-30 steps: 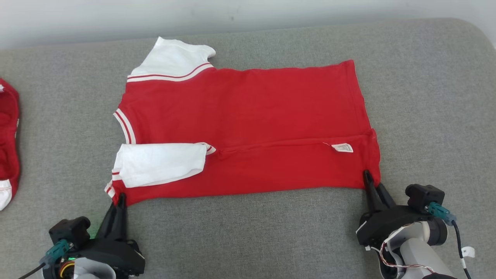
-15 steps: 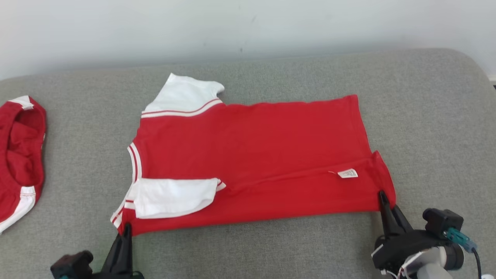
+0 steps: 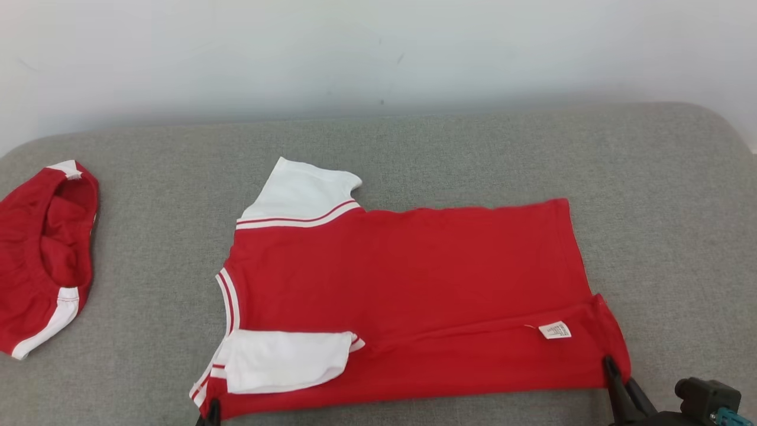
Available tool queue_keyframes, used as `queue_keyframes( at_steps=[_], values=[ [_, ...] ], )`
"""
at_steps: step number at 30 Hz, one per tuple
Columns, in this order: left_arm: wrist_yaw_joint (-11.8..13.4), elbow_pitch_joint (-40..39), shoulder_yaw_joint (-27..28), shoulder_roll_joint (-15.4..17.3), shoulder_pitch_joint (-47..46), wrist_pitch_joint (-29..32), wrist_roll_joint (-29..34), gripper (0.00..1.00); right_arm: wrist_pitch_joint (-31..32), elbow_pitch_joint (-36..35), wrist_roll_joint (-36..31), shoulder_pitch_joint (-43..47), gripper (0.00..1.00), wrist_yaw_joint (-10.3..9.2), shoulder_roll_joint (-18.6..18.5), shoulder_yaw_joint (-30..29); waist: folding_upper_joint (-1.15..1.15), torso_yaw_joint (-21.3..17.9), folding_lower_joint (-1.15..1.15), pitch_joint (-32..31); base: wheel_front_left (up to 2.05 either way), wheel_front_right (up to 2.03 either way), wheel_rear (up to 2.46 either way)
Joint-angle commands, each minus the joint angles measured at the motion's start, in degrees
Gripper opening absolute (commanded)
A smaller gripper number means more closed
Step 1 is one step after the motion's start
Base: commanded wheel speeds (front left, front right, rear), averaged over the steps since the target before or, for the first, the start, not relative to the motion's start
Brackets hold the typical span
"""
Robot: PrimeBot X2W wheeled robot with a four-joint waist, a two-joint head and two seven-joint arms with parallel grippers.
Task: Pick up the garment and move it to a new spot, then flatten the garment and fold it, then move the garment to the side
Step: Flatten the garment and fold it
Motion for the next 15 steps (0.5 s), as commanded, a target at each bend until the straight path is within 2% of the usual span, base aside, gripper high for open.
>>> queue_keyframes(
  at_steps=[1, 2, 3, 4, 5, 9, 15],
  values=[
    [0.49, -0.15, 0.34, -0.06, 1.40, -0.18, 0.34, 0.00, 1.25, -1.26, -0.29, 1.41, 0.00, -0.14, 0.74, -0.60, 0.00, 0.02, 0.01, -0.34, 0.00, 0.00, 0.00],
    [0.55, -0.15, 0.39, -0.15, 1.65, -0.18, 0.50, 0.00, 1.90, -1.61, -0.27, 1.79, 0.00, -0.14, 1.01, -0.71, 0.00, 0.04, 0.01, -0.43, 0.00, 0.00, 0.00],
    [0.61, -0.19, 0.41, -0.16, 1.79, -0.18, 0.72, 0.24, 2.47, -1.93, -0.58, 1.98, 0.59, -0.14, 1.21, -0.71, 0.00, 0.06, 0.01, -0.54, 0.00, 0.00, 0.00],
    [0.90, -0.20, 0.33, -0.09, 1.87, -0.18, 1.17, 0.50, 2.71, -2.31, -0.79, 2.00, 1.00, -0.14, 1.51, -0.78, 0.00, 0.14, 0.01, -0.66, 0.00, 0.00, 0.00],
    [0.98, -0.19, 0.22, -0.02, 2.00, -0.18, 1.48, 1.00, 2.86, -2.69, -1.02, 1.98, 1.00, -0.14, 1.66, -0.77, 0.00, 0.20, 0.01, -0.74, 0.00, 0.00, 0.00],
    [0.86, -1.93, 1.15, 0.14, 1.85, -0.17, 2.90, 1.00, 2.24, -3.98, -1.97, 1.37, 1.00, -0.14, 1.73, -1.07, 0.00, 0.43, 0.01, -1.06, 0.00, 0.00, 0.00],
    [0.79, -7.79, 5.52, 0.05, 2.39, -0.18, 6.70, 1.00, -1.56, -6.32, -3.82, -0.51, 1.00, -0.14, 1.64, -0.30, 0.00, 0.32, 0.01, -1.49, 0.00, 0.00, 0.00]
  ],
)
